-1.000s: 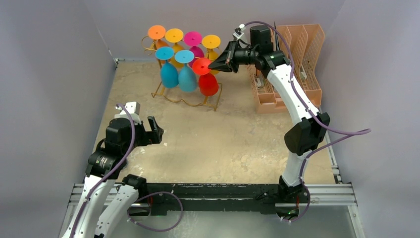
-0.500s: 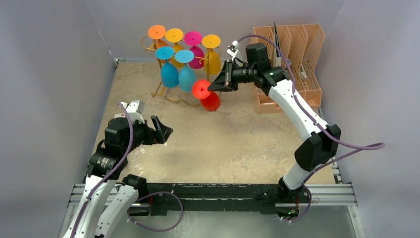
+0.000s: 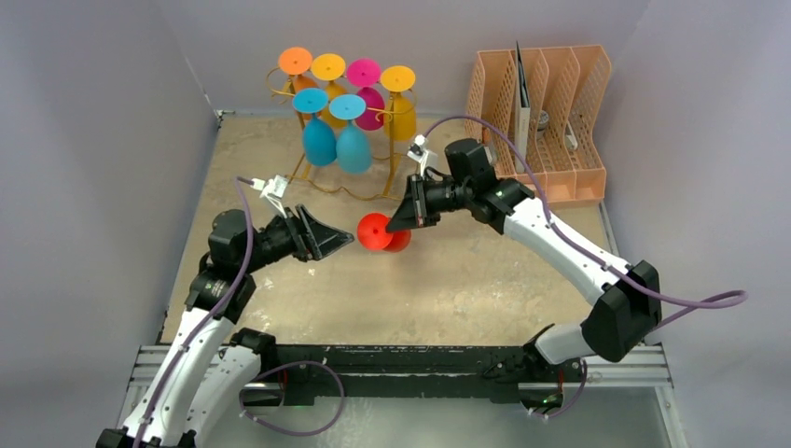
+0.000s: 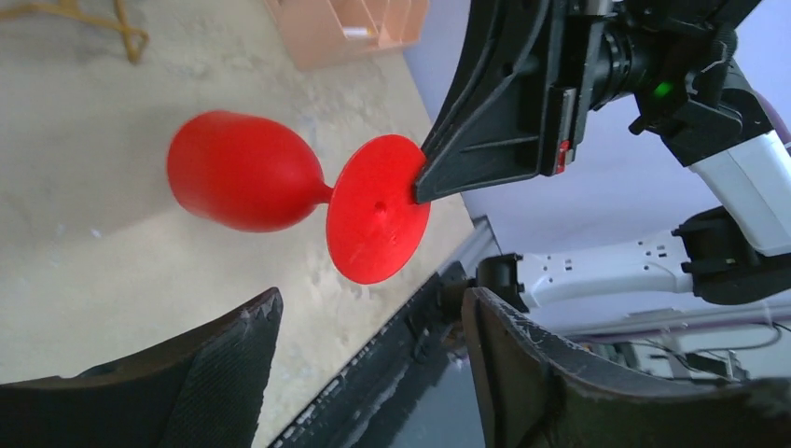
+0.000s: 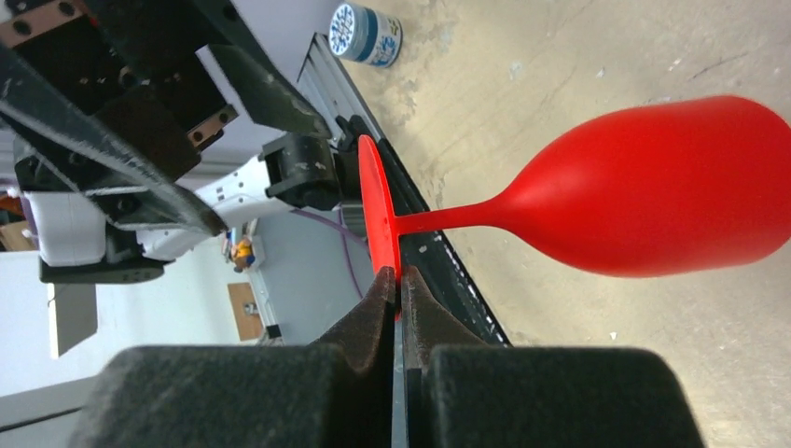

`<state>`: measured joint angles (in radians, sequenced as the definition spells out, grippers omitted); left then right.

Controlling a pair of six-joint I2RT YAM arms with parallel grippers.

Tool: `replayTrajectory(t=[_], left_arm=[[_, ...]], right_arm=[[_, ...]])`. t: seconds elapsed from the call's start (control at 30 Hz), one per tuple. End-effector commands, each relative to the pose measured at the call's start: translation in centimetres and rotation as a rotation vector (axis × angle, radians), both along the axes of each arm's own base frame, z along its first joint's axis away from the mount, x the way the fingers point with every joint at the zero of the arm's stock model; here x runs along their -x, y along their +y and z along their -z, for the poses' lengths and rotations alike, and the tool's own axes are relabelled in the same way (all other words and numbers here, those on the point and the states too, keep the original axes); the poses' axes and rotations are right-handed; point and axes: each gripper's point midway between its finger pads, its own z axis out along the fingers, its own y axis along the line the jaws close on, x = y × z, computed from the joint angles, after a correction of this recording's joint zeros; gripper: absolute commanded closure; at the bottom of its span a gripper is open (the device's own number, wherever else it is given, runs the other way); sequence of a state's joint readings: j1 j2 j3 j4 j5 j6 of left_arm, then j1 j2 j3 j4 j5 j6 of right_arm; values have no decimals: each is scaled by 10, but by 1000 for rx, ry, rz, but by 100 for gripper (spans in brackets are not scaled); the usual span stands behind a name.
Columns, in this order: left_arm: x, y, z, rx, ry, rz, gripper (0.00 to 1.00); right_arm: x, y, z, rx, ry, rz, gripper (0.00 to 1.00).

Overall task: Take the wine glass off the wine glass rack
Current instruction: Place the wine glass at the center of the board.

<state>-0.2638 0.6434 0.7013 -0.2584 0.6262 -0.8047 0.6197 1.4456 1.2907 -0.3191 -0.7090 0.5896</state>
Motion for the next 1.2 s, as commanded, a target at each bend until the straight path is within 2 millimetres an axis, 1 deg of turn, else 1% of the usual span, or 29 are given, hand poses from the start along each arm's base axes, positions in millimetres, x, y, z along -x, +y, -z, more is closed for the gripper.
replayTrajectory(t=[0.0, 0.13, 0.2, 0.23, 0.33, 0.43, 0.5, 0.57, 0.6, 0.73, 0.87, 1.03, 1.13, 1.17], left_arm=[[16, -17, -5, 126, 41, 136, 34], [35, -22, 5, 185, 83, 192, 39], [40, -21, 8, 192, 84, 191, 40], [42, -21, 12, 189, 92, 197, 41], [41, -25, 23, 202, 121, 226, 44], [44, -33, 16, 245, 105, 271, 49], [45, -35, 19, 226, 105, 251, 50], [43, -36, 25, 205, 114, 238, 51], [43, -37, 27, 203, 119, 242, 54], [41, -39, 26, 202, 111, 245, 67], [35, -37, 19, 201, 78, 205, 67], [29, -34, 22, 215, 66, 163, 67], [26, -31, 19, 246, 42, 126, 67], [26, -31, 18, 256, 33, 127, 69]], right_arm=[[15, 7, -25, -105, -103, -26, 100], [27, 3, -19, -141, -62, -10, 100], [32, 2, -16, -164, -44, -8, 100], [36, 1, -10, -165, -23, -10, 100], [40, 0, -6, -195, -19, -1, 100], [39, 5, -4, -224, 5, 5, 100], [40, 9, -9, -241, 18, -13, 100], [41, 14, -15, -251, 16, -33, 100], [42, 15, -18, -250, 13, -39, 100], [39, 19, -21, -231, 11, -35, 100], [38, 21, -22, -213, 14, -49, 100], [40, 24, -25, -194, 9, -88, 100], [43, 23, -24, -194, 31, -84, 100], [45, 22, -23, -197, 33, -82, 100]])
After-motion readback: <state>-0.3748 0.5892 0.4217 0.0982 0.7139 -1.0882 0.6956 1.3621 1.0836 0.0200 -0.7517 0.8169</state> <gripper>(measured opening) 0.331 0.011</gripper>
